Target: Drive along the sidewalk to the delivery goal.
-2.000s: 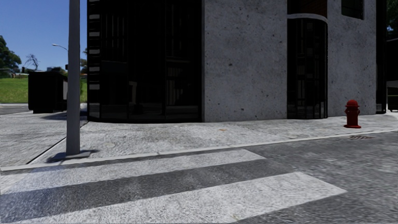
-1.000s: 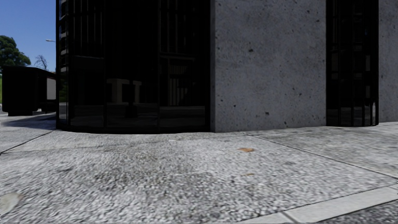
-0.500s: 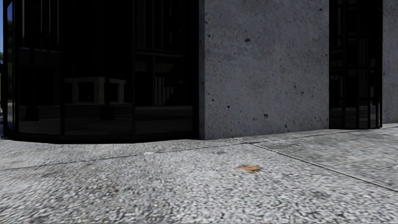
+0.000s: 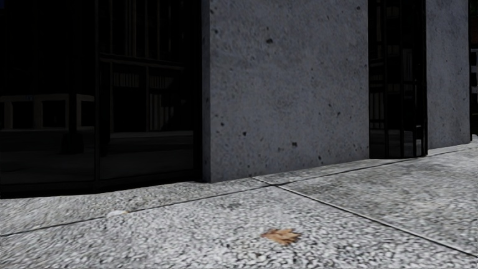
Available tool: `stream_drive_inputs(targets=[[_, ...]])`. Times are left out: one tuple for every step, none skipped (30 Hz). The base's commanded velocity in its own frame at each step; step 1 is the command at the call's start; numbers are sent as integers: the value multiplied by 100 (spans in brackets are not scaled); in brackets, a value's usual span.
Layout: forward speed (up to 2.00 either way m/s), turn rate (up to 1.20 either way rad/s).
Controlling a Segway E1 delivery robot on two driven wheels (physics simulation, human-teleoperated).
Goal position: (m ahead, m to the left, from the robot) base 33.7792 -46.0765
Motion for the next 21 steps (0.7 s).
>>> stream_drive_inputs(targets=[[136,-68],[136,-68],[136,-68],[136,-68],[136,-68],[136,-68],[136,-68],[137,-68],[137,-68],[137,-72],[137,-72],[137,-77],[137,-78],[137,-78],[137,-78],[137,-78],[137,-78],[137,-78],[138,-78],[138,-78],[138,-78]])
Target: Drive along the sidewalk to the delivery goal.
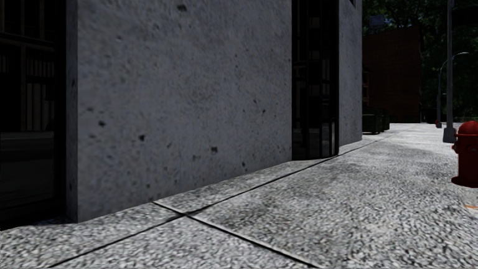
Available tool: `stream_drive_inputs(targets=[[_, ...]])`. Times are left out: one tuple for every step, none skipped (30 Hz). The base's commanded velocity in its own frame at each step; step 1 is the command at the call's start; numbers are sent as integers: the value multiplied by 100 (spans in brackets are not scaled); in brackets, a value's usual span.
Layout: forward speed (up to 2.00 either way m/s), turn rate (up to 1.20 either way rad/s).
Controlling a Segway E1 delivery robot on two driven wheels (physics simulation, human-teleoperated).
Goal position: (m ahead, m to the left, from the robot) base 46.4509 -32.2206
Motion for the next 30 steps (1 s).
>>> stream_drive_inputs(targets=[[139,-78],[140,-78],[140,-78],[140,-78],[140,-78],[140,-78],[141,-78],[142,-78],[142,-78],[145,-78],[146,-78],[148,-78],[148,-78],[150,-75],[151,-68],[152,-62],[153,-53],[153,-53],[154,-48],[154,-47],[155,-47],[155,-47],[155,-46],[155,-46],[155,-46],[155,-46],[156,-46],[156,-46],[156,-46],[157,-46]])
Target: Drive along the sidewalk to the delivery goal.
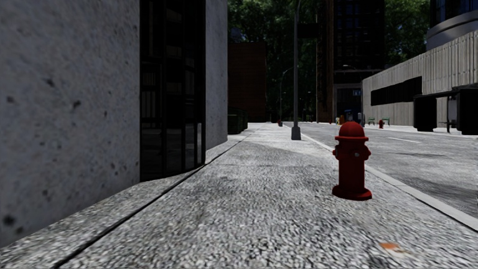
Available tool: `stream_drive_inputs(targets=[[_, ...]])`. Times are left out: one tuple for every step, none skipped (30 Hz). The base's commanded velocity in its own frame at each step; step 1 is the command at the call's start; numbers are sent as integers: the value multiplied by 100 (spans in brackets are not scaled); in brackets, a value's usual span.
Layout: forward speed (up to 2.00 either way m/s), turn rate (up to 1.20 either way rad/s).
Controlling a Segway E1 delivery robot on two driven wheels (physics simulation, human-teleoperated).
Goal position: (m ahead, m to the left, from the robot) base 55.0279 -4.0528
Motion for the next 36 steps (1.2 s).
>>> stream_drive_inputs(targets=[[157,-46],[157,-46],[158,-45],[158,-36],[160,-14],[163,0],[163,0],[200,0],[200,0],[200,0],[200,0],[200,0],[200,0],[200,0],[200,0],[200,0],[200,0],[200,0],[200,0],[200,0],[200,0],[200,0],[200,0],[200,0],[200,0],[200,-3],[200,-16],[200,-16],[200,-21],[200,-23],[200,-24],[200,-24],[200,-24],[200,-24],[200,-24],[200,-24]])
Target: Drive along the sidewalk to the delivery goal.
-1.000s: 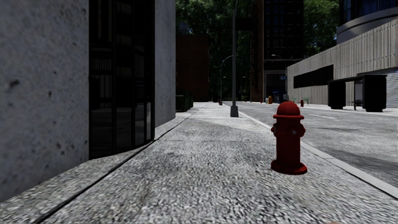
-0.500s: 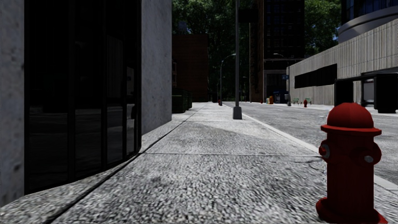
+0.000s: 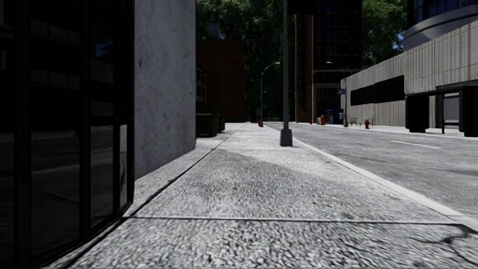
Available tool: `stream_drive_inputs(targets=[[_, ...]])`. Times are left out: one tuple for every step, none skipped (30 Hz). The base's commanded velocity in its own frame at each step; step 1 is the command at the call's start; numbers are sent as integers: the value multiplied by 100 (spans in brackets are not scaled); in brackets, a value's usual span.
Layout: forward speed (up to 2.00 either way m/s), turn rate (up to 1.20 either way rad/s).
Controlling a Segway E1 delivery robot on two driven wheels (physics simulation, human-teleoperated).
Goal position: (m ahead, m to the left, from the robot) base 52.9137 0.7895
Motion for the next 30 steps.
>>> stream_drive_inputs(targets=[[200,-24],[200,-24],[200,-24],[200,-24],[200,-24],[200,-24],[200,-24],[200,-24],[200,-24],[200,-24],[200,-24],[200,-24],[200,-24],[200,-24],[200,-24],[200,-24],[200,-24],[200,-24],[200,-24],[200,-24],[200,-24],[200,-24],[200,-15],[200,0],[200,0],[200,0],[200,0],[200,0],[200,0],[200,0]])
